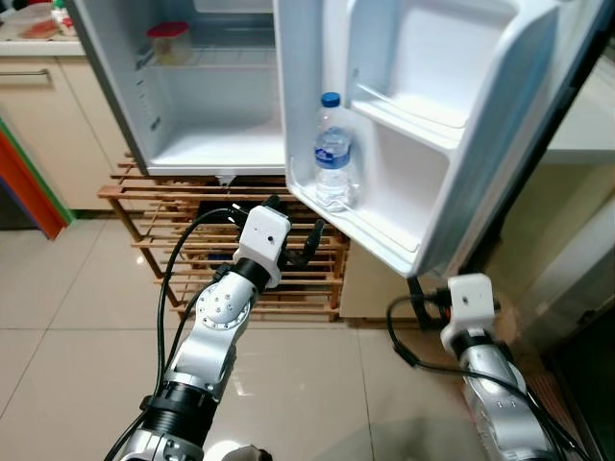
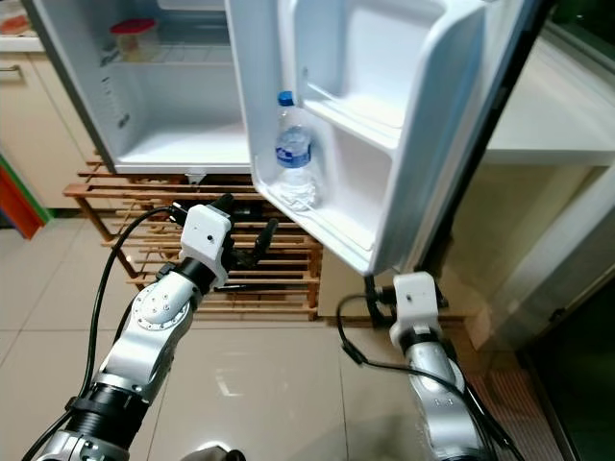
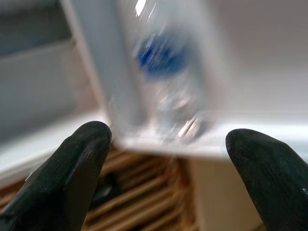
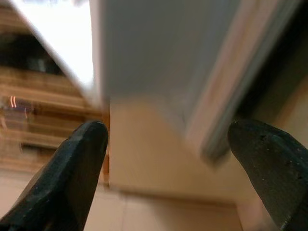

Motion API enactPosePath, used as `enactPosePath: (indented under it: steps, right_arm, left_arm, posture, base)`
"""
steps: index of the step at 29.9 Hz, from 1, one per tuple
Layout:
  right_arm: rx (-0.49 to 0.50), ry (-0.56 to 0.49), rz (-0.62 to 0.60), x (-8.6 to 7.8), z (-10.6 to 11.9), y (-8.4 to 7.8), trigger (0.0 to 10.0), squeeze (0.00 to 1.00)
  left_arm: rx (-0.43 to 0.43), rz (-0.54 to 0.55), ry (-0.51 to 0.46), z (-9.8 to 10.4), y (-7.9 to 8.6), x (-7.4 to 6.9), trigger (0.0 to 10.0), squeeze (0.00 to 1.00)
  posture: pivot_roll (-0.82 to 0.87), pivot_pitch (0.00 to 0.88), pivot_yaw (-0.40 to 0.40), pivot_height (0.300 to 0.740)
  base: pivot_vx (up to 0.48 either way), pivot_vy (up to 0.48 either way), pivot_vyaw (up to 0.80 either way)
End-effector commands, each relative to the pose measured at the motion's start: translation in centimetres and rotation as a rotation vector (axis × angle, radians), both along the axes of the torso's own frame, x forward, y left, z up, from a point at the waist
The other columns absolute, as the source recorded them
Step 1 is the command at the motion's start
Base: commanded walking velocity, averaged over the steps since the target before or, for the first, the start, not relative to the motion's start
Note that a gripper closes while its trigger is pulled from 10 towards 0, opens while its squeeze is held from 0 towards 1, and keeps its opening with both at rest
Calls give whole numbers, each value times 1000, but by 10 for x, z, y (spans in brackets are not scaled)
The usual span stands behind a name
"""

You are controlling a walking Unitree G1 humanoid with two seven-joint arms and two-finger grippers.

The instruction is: Restocking fridge

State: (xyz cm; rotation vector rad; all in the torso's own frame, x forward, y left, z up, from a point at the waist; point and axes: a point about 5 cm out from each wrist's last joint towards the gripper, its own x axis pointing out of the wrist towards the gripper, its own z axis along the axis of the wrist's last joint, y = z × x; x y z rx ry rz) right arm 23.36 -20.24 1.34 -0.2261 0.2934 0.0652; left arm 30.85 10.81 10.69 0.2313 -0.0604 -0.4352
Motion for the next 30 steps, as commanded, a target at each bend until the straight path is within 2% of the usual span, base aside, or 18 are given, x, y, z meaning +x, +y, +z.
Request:
enactPosePath:
  steps: [1, 4, 5, 6, 7, 8, 11, 12, 13, 15, 18, 24, 25, 26, 28, 29, 30]
  right_arm:
    - [-31, 105, 24, -10, -16, -3, 10000, 0]
    - [-82, 193, -21, -17, -31, -15, 10000, 0]
    - [-82, 193, -21, -17, -31, -15, 10000, 0]
    - [-127, 257, -73, -20, -40, -27, 10000, 0]
    - [-127, 257, -73, -20, -40, -27, 10000, 0]
    - [-141, 277, -92, -20, -42, -31, 10000, 0]
    - [-254, 271, -180, -14, -38, -51, 10000, 0]
    - [-314, 250, -261, -6, -31, -67, 10000, 0]
    - [-314, 250, -261, -6, -31, -67, 10000, 0]
    - [-378, 205, -330, 3, -18, -82, 10000, 0]
    - [-464, 94, -426, 20, 11, -104, 10000, 0]
    - [-507, -58, -511, 40, 44, -119, 10000, 0]
    - [-465, -102, -514, 47, 52, -116, 10000, 0]
    - [-465, -102, -514, 47, 52, -116, 10000, 0]
    - [-389, -149, -497, 54, 59, -109, 10000, 0]
    - [-300, -211, -450, 61, 66, -99, 10000, 0]
    - [-300, -211, -450, 61, 66, -99, 10000, 0]
  left_arm:
    - [44, 59, 76, -17, 12, 3, 10000, 0]
    - [104, 149, 204, -44, 28, 8, 10000, 0]
    - [104, 149, 204, -44, 28, 8, 10000, 0]
    - [154, 219, 371, -72, 40, 4, 10000, 0]
    - [154, 219, 371, -72, 40, 4, 10000, 0]
    - [179, 242, 435, -82, 45, 0, 10000, 0]
    - [285, 252, 644, -119, 54, -24, 10000, 0]
    - [350, 182, 737, -137, 52, -41, 10000, 0]
    - [350, 182, 737, -137, 52, -41, 10000, 0]
    - [391, 140, 817, -151, 53, -57, 10000, 0]
    - [427, 110, 887, -164, 56, -75, 10000, 0]
    - [457, 100, 925, -170, 59, -84, 10000, 0]
    - [480, 91, 927, -172, 60, -86, 10000, 0]
    - [480, 91, 927, -172, 60, -86, 10000, 0]
    - [492, 90, 932, -173, 62, -89, 10000, 0]
    - [493, 93, 936, -174, 63, -90, 10000, 0]
    - [493, 93, 936, -174, 63, -90, 10000, 0]
  posture:
    - [-80, 0, 12, 740]
    - [-77, 0, 15, 740]
    - [-77, 0, 15, 740]
    - [-76, 0, 18, 740]
    - [-76, 0, 18, 740]
    - [-76, 0, 18, 740]
    - [-76, 0, 20, 740]
    - [-77, 0, 22, 740]
    - [-77, 0, 22, 740]
    - [-79, 0, 22, 740]
    - [-82, 0, 25, 740]
    - [-85, 0, 26, 740]
    - [-84, 0, 27, 740]
    - [-84, 0, 27, 740]
    - [-85, 0, 28, 740]
    - [-84, 0, 29, 740]
    - [-84, 0, 29, 740]
  base:
    - [0, 0, 0]
    - [0, 0, 0]
    - [0, 0, 0]
    - [0, 0, 0]
    - [0, 0, 0]
    - [0, 0, 0]
    - [0, 0, 0]
    - [0, 0, 0]
    - [0, 0, 0]
    - [0, 0, 0]
    - [0, 0, 0]
    - [0, 0, 0]
    - [0, 0, 0]
    - [0, 0, 0]
    - [0, 0, 0]
    - [0, 0, 0]
    - [0, 0, 0]
